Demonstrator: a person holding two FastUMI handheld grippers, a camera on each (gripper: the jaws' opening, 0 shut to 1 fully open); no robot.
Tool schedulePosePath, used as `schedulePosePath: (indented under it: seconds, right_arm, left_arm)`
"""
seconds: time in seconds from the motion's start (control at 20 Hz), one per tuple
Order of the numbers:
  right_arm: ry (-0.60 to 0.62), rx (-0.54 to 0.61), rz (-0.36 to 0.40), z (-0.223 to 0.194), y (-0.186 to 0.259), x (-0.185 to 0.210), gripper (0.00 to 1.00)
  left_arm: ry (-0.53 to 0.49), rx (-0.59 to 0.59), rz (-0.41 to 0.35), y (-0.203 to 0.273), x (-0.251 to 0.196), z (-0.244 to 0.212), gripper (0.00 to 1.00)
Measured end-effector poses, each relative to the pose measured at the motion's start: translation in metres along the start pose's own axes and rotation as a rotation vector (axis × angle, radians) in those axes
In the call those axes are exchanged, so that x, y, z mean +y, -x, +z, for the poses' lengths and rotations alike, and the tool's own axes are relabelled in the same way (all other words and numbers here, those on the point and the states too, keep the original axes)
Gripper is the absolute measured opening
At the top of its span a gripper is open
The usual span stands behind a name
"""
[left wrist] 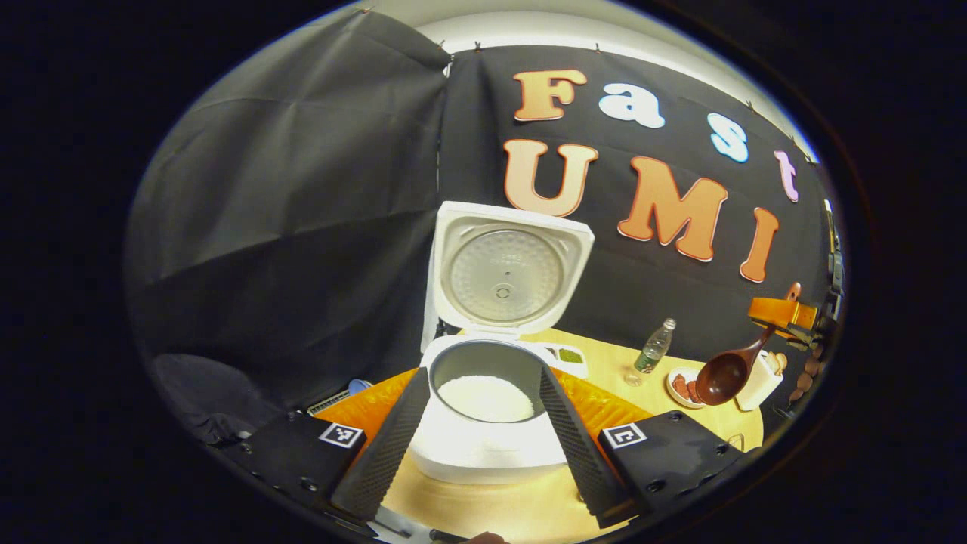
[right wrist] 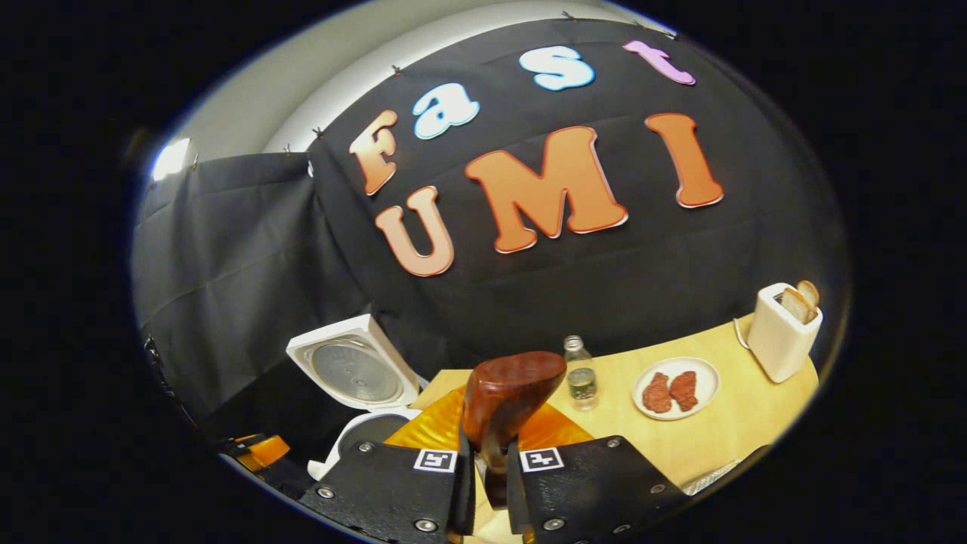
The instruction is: Close the left gripper, press the button to open the rice cooker; take a wooden spoon from the chopstick holder with the right hand, scoop a spoonful of rice and pour it into the rice cooker, then put the wooden spoon back into the chopstick holder.
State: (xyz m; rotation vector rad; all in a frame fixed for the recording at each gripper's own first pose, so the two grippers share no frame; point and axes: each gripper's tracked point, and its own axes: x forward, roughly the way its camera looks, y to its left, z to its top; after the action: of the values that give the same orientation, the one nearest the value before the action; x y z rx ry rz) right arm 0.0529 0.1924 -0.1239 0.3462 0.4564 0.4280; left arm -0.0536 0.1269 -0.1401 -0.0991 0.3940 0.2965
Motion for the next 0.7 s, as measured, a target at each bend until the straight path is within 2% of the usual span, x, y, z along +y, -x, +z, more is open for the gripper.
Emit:
schedulePosePath:
  seconds: [0.4, 0.7]
  right_arm:
    - [-0.092, -0.011, -0.235, -0.015, 0.062, -0.146, 0.17]
    - [-0.143, -0.026, -0.328, -0.031, 0.095, -0.226, 0.17]
  left_arm:
    - [-0.057, 0.033, -0.099, 0.005, -0.080, -0.012, 1.00]
    - [-0.096, 0.040, -0.117, 0.013, -0.120, -0.016, 0.99]
